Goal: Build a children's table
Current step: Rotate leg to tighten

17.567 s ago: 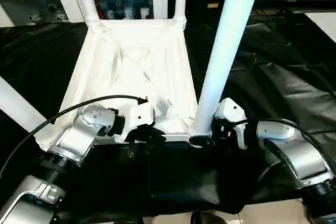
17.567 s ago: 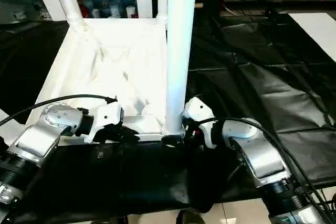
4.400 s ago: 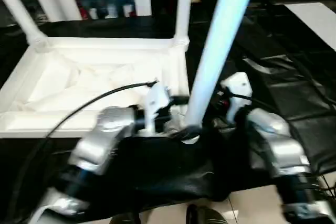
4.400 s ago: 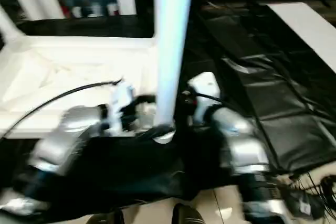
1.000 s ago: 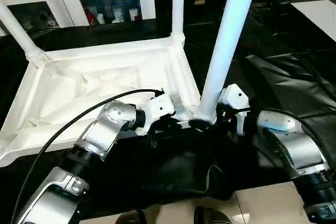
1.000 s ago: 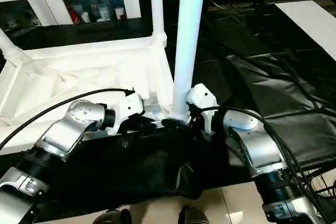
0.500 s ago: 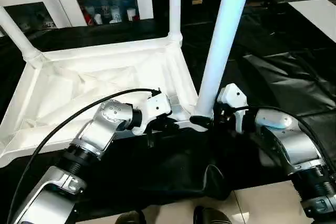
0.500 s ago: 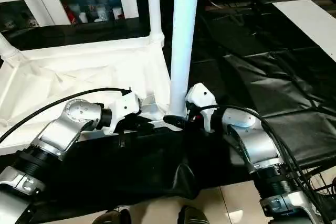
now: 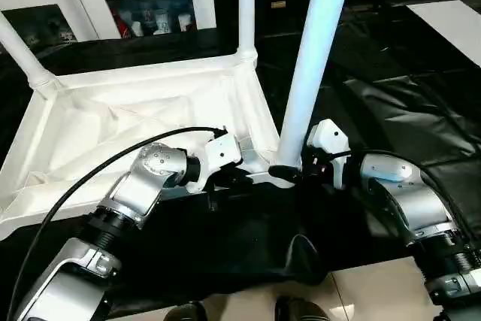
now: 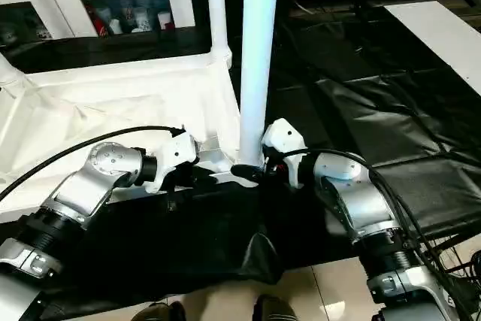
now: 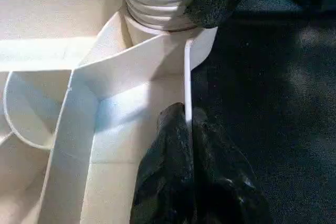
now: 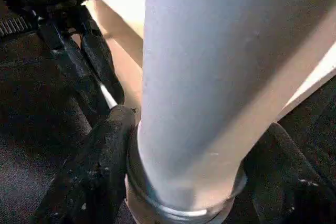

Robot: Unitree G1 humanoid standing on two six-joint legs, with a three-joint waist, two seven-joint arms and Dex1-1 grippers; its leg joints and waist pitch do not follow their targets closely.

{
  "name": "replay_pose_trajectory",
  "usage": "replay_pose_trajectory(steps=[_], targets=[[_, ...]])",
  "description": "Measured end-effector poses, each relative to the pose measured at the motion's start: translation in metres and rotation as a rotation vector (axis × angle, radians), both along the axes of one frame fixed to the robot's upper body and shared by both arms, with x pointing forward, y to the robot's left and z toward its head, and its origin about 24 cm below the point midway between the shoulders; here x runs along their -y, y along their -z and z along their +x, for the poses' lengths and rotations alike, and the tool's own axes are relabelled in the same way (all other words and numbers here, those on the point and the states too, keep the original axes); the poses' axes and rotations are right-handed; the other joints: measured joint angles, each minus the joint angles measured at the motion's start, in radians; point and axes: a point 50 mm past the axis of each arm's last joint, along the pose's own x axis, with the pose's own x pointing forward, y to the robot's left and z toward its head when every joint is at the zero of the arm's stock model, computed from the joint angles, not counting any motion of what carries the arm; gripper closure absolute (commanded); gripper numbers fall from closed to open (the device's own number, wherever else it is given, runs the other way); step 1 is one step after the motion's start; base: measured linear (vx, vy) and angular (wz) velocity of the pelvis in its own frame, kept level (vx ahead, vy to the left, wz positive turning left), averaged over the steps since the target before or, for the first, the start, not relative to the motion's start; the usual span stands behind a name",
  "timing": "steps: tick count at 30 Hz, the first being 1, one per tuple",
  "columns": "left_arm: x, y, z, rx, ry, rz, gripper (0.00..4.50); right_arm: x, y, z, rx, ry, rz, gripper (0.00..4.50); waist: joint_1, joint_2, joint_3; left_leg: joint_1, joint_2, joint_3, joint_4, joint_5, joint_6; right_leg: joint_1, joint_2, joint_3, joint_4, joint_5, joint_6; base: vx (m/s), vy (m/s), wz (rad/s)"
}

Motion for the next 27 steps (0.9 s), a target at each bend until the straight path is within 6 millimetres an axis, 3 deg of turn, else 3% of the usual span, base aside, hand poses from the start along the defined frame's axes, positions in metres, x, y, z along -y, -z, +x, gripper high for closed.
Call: replay_pose_trajectory(steps=[3, 8, 15, 20, 24, 27], targets=[[-0.002, 0.0, 0.001, -0.002, -0.011, -0.002, 4.5, -0.004, 0.001, 0.001, -0.001, 0.017, 0.019, 1.88, -0.002, -0.003, 0.002, 0.001, 0.0, 0.0, -0.002, 0.0, 0.0, -0.001, 0.0, 0.0, -0.001, 0.0, 0.0, 0.0, 0.0, 0.0], [-0.005, -0.004, 0.014, 0.031, -0.121, -0.003, 4.5, -0.02, 0.006, 0.014, 0.024, 0.231, 0.114, 1.88, -0.023, -0.011, 0.007, -0.001, -0.006, -0.008, -0.012, 0.0, 0.0, -0.002, 0.0, -0.004, -0.018, 0.0, 0.0, 0.0, 0.0, 0.0], [0.014, -0.006, 0.029, 0.066, -0.242, -0.015, 4.5, -0.045, 0.012, 0.027, 0.069, 0.592, 0.205, 1.89, -0.036, -0.014, 0.009, -0.002, -0.016, -0.013, -0.019, 0.0, 0.0, 0.001, -0.003, -0.001, -0.044, 0.0, 0.001, -0.002, 0.008, -0.02], [0.031, -0.006, 0.038, 0.098, -0.313, -0.014, 4.5, -0.064, 0.014, 0.036, 0.095, 0.816, 0.235, 1.89, -0.04, -0.018, 0.013, 0.0, -0.031, -0.016, -0.022, -0.001, 0.002, 0.002, -0.017, -0.002, -0.05, -0.001, 0.002, 0.0, 0.0, 0.0], [0.035, -0.008, 0.04, 0.11, -0.326, -0.013, 4.5, -0.069, 0.013, 0.039, 0.11, 0.886, 0.249, 1.89, -0.046, -0.014, 0.022, 0.003, -0.032, -0.016, -0.029, -0.002, 0.004, 0.013, -0.018, -0.005, -0.073, -0.005, 0.008, 0.0, 0.0, 0.0], [0.034, -0.01, 0.04, 0.123, -0.32, -0.01, 4.5, -0.069, 0.011, 0.04, 0.121, 0.869, 0.266, 1.89, -0.047, -0.013, 0.027, 0.002, -0.035, -0.016, -0.031, -0.002, 0.005, 0.014, -0.02, -0.004, -0.079, -0.006, 0.009, 0.0, 0.0, 0.0]])
